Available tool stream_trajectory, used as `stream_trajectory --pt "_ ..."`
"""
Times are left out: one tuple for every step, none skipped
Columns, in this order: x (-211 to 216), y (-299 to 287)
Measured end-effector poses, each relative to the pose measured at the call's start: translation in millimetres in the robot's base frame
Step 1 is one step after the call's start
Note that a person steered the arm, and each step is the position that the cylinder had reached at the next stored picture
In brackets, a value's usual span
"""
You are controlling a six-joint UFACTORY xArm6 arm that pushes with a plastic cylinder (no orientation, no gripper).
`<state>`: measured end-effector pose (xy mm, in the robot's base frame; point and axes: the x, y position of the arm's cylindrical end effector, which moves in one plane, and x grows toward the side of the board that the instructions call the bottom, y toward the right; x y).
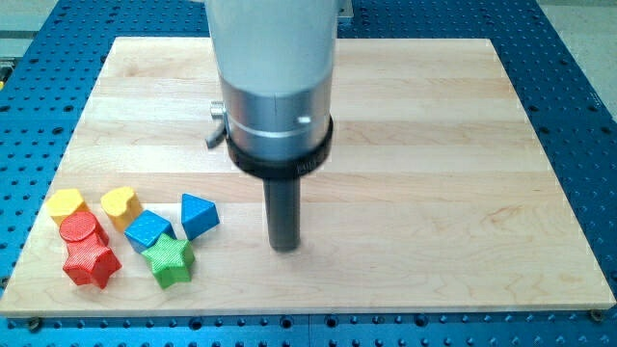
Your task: Move the yellow hexagon into the yellow heart
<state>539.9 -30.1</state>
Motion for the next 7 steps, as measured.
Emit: stream_trajectory --pt "-72 -22" --pt "-126 -104" --pt "-104 -208" --pt "-55 -272" --pt "-32 -275" --pt "-25 -237" --pt "-24 -223"
